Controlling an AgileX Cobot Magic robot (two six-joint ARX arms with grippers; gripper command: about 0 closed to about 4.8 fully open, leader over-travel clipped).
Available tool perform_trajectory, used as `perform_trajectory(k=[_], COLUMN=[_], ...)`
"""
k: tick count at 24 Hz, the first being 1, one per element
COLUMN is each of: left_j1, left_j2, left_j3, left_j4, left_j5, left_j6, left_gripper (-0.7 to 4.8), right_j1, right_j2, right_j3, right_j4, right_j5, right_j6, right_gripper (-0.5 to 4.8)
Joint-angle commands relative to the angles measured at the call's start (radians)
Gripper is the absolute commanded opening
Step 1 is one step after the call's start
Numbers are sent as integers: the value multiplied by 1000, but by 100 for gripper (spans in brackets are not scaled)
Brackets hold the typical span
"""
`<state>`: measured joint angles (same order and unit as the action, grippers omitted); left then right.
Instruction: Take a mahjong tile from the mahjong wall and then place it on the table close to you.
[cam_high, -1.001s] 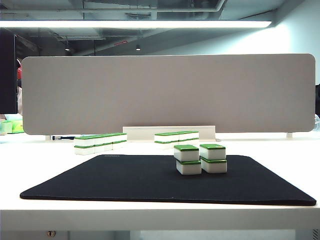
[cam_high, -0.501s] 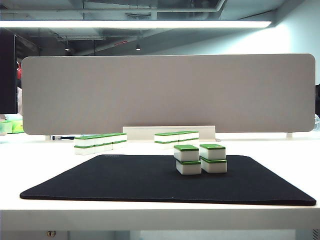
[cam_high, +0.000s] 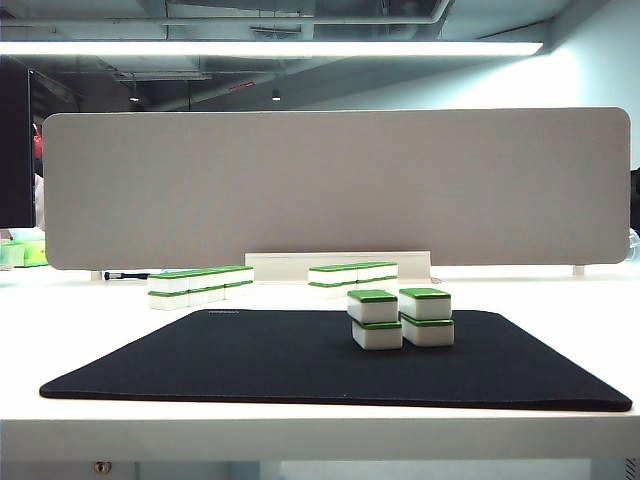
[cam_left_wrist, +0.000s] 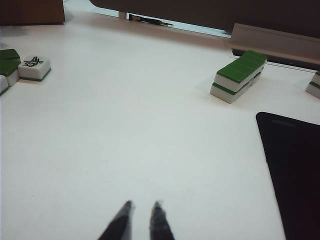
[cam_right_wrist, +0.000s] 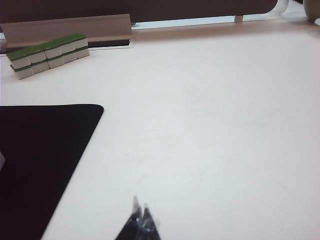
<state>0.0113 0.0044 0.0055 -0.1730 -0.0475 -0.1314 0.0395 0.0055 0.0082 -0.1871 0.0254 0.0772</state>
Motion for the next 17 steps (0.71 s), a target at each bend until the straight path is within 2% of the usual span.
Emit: perform_trajectory(k=[1,17], left_j1=[3,3], left_j2=[0,0], left_j3=[1,1], left_j4=[-13,-13], left_j5=[7,7], left_j6=[0,0], left_gripper=[49,49], right_j1=[-5,-3], right_j2=[-8,-8], right_j3=[-3,-3], right_j4=[2,5], right_j5=[-1,-2], right_j6=[-4,1], right_gripper=[-1,-1])
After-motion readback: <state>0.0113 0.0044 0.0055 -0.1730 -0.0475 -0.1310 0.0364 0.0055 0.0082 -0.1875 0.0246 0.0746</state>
